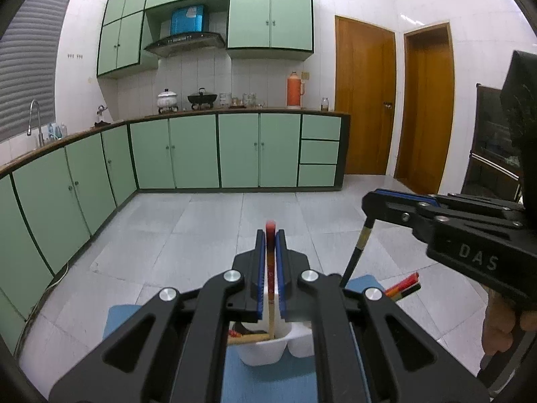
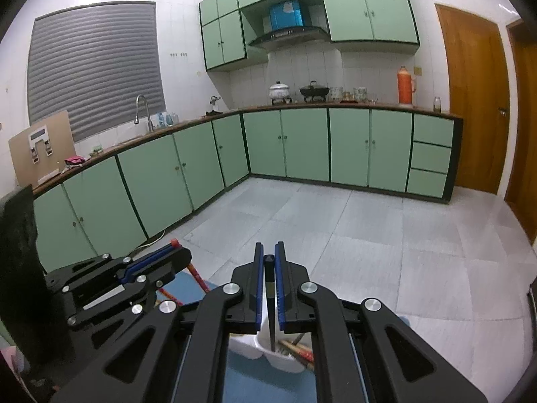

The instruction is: Organize utensils

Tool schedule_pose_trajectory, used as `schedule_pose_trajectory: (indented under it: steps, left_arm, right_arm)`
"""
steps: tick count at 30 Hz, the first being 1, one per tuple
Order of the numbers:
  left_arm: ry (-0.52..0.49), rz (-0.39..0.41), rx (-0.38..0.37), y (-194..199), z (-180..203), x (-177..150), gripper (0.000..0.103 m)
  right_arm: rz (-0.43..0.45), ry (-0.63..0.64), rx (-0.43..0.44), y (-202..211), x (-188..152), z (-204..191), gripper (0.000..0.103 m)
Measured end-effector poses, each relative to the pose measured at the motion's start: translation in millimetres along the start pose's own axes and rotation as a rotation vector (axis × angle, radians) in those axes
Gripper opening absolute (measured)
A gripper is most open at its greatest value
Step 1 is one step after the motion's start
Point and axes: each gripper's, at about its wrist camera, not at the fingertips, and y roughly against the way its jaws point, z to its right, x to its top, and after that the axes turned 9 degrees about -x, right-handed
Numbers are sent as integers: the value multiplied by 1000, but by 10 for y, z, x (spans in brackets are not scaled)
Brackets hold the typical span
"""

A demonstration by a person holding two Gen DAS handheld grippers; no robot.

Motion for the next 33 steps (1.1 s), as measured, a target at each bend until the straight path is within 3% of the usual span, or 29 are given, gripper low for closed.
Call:
schedule_pose_trajectory:
  steps: [4,8,15,24,27,33]
  left_arm:
    - [-2,-5,1,43,-26,-25,11]
    - [4,25,0,197,-51,4,34]
    - [19,85,10,584,-40,-2,65]
    - [17,102,14,1002,141,-155,88]
    - [20,95,7,1120,210,-216,90]
    - [27,81,6,1357,307,-344,94]
  right_arm:
    - [-2,-28,4,58,-53,59,8]
    - [19,-54,7,200,-56,125,30]
    - [81,-99,-18,640,-140,255,61]
    - [115,-107,-49,1152,-430,247,86]
    - [134,-116,-44,1323,-530,233,94]
    - [139,-117,-25,1596,-681,190,97]
